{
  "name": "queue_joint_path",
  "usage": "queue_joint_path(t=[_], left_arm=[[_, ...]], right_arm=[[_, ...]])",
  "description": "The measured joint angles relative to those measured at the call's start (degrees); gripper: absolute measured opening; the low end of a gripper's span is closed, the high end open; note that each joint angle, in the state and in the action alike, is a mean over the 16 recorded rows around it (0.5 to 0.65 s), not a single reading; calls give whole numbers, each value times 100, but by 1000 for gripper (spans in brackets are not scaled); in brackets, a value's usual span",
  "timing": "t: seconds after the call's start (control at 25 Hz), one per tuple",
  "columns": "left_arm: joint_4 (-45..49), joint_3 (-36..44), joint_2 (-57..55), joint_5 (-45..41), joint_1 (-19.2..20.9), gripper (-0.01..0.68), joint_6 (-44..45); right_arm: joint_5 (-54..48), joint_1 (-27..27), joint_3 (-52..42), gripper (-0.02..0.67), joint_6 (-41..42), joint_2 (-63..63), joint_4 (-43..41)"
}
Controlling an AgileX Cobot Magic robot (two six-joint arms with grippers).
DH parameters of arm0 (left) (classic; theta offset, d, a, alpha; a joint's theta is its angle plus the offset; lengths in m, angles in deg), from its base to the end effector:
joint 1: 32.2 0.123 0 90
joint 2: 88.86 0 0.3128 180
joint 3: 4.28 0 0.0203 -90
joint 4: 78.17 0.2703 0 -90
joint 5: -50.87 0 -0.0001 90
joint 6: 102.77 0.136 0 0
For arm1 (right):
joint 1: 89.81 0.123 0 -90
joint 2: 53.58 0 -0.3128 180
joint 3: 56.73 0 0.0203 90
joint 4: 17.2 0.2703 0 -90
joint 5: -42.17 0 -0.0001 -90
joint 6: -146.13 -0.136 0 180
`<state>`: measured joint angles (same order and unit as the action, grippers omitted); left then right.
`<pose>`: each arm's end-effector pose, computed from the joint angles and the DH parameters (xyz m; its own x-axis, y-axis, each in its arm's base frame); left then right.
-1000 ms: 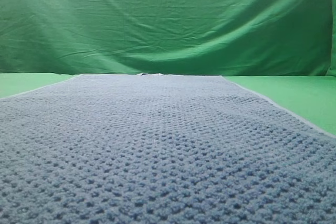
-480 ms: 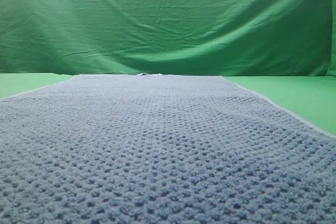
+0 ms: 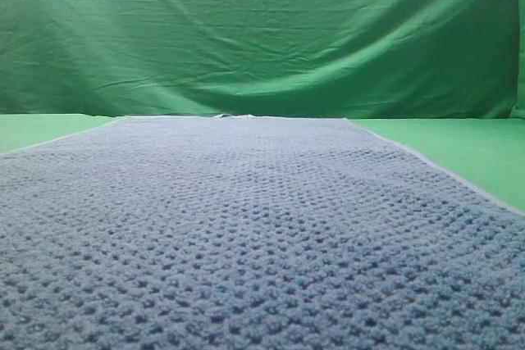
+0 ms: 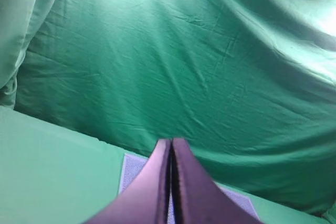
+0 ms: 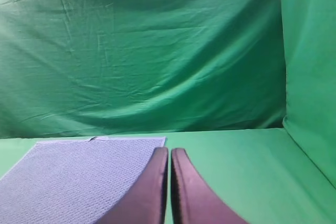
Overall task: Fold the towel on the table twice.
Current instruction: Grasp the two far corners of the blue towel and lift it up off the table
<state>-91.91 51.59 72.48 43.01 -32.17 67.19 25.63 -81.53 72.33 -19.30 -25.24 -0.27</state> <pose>0.0934 -0.0044 0.3332 0.1121 -0.4010 -0.9092 0.0837 0.9155 -0.3934 0.1186 0.0287 0.3295 -0.0953 0.0160 -0.9953 -0.2225 0.9742 0.0369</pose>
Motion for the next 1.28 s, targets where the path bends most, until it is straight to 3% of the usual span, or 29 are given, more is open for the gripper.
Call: queue_joint_path(t=[0.64,1.28], left_arm=[[332,-1889,-2950,-2556,-615,0,881],[414,-3457,-6779,-3339,-717,0,1189]], right_arm=[[-2382,344,1971,0,229,2944,-112],[-3164,990,3848,0,-606,6558,-472]])
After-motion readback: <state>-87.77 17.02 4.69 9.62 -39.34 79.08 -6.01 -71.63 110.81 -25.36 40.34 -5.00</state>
